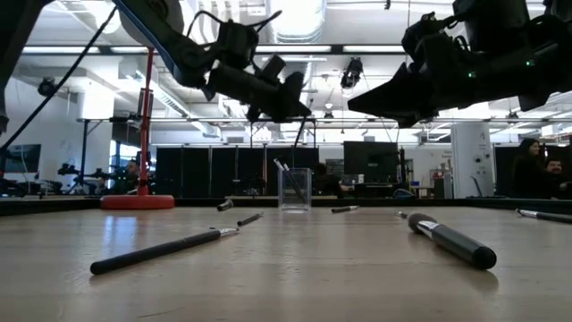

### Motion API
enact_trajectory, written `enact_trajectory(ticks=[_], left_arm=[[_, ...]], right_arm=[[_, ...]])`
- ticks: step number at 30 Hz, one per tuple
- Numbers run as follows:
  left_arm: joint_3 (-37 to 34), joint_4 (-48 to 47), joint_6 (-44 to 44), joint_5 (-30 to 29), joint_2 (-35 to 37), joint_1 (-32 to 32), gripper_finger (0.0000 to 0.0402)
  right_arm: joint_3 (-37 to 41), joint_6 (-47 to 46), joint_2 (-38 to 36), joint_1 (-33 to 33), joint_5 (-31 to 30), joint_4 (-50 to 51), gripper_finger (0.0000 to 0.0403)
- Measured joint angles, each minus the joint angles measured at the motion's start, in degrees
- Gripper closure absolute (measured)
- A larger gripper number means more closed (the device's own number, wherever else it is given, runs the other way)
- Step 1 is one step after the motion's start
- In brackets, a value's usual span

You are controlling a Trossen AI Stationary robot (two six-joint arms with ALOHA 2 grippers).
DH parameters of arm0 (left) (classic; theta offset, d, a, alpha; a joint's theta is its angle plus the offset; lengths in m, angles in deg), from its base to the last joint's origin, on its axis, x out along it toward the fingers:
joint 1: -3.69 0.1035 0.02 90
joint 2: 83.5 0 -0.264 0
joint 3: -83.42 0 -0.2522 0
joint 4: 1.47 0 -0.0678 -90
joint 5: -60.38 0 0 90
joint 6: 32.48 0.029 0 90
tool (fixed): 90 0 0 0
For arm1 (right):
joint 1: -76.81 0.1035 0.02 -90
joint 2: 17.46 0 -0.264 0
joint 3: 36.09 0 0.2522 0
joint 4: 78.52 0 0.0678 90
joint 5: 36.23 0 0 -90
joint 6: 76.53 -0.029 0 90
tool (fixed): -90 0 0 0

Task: Put items in baskets/containers
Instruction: Put the black eyeshadow brush into the transparent organizer

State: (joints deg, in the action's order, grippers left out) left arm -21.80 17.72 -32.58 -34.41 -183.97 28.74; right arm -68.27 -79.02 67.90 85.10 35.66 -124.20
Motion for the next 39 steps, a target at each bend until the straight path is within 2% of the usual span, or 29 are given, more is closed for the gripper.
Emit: enact_trajectory(ticks=[19,39], left_arm=[[-0.02,4.1,1.08,2.33,-4.92,3.92,0.0395],[-2.73,5.68,1.97,4.04,-5.12,4.85,0.0395]], right_arm=[[-0.11,1.43,0.0,1.22,0.03,-0.02,0.0394],[-0.11,2.47,0.0,1.25,0.04,-0.96,0.0394]])
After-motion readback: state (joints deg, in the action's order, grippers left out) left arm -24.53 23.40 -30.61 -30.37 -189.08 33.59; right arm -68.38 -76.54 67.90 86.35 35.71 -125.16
